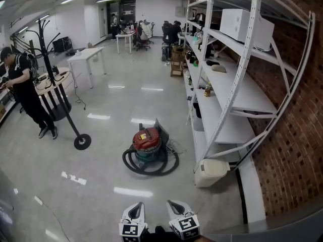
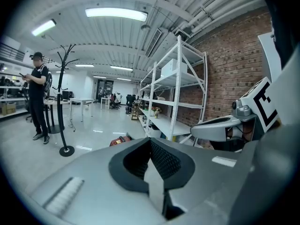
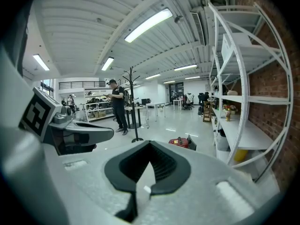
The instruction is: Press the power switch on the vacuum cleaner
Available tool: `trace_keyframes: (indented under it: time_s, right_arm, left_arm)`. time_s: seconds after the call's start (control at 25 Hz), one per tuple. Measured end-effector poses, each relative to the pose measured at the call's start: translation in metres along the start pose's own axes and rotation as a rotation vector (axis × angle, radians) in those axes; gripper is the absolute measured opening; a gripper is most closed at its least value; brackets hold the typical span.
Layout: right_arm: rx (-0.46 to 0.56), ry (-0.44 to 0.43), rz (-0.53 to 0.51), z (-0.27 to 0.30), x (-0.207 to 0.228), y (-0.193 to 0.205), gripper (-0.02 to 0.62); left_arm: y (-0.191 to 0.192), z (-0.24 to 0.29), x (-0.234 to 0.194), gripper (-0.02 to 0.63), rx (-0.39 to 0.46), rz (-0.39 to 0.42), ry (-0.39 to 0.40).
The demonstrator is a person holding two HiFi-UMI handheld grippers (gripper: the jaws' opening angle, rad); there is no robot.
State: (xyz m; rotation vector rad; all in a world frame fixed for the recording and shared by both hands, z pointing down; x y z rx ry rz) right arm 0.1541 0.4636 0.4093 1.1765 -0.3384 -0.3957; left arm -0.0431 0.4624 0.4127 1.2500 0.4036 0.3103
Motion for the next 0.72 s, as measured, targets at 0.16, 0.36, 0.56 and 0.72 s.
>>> trace_keyframes:
  time_s: [0.16, 0.36, 0.56, 0.72]
  right_arm:
    - [-0.01, -0.015, -0.014, -0.001, -0.007, 0.001, -0.009]
    - [0.01, -0.04, -0.024, 0.0, -0.015, -0.012, -0.008]
    - [0.012, -0.051, -0.04, 0.004, -0.017, -0.018, -0.008]
    - [0.029, -0.061, -0.044, 0.004, -0.02, -0.016, -0.008]
  left_arm:
    - [0.001, -0.008, -0.002, 0.015, 0.004, 0.0, -0.019]
    - [0.003, -0.019, -0.006, 0.015, 0.01, -0.004, -0.057]
    - [0.003, -0.023, -0.009, 0.017, 0.017, -0.009, -0.087]
    - [0.002, -0.026, -0.009, 0.015, 0.024, -0.013, -0.089]
Point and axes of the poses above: the fingertips, and each gripper's own axes: z forward along the fingers, x to its right, y out of its underside, the point moved 10 cm from there along -z, backward along the fingers, and after that the axes turned 2 degrees about x, right-handed, at the moved point
